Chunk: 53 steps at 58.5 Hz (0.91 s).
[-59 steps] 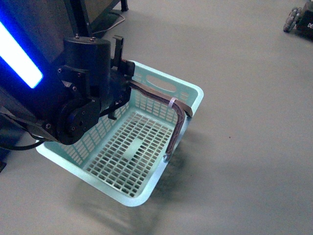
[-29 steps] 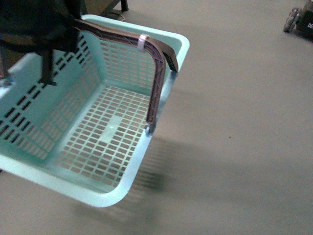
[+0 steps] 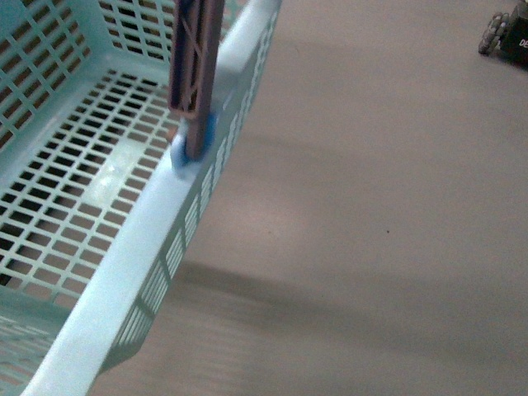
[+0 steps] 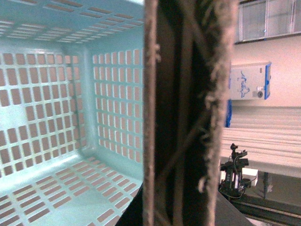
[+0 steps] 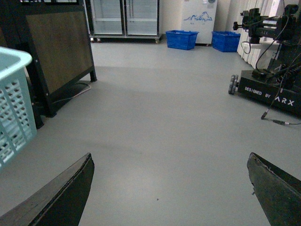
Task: Pick mango and avocado into basket
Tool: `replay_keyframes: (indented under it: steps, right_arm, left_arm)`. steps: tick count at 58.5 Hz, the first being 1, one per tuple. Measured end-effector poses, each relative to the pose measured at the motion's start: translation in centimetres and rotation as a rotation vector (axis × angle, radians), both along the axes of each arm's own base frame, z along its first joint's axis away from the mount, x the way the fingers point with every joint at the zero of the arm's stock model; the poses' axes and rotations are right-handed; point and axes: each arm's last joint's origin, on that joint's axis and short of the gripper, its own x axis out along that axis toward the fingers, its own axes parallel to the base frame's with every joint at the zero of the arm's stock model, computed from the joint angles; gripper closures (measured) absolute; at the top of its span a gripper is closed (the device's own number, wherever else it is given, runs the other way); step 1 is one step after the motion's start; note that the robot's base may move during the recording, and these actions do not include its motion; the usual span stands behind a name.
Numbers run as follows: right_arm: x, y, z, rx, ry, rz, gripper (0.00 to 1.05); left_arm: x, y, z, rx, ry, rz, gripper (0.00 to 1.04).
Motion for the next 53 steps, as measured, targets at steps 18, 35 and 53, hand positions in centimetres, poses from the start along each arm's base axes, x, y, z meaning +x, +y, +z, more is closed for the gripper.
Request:
replay_keyframes:
  steps: [18, 35, 53]
  right_arm:
    - [0.0, 0.0, 0.0, 0.000, 0.000, 0.000, 0.08]
    - [0.0, 0.0, 0.0, 0.000, 0.000, 0.000, 0.08]
    - [0.0, 0.0, 0.0, 0.000, 0.000, 0.000, 0.08]
  left_arm:
    - [-2.5, 0.4, 2.1, 0.029, -0.014, 0.037, 0.99]
    - [-2.5, 0.3, 2.0, 0.028, -0.007, 0.031, 0.99]
    - [-2.5, 0.3, 2.0, 0.028, -0.006, 0.030, 0.99]
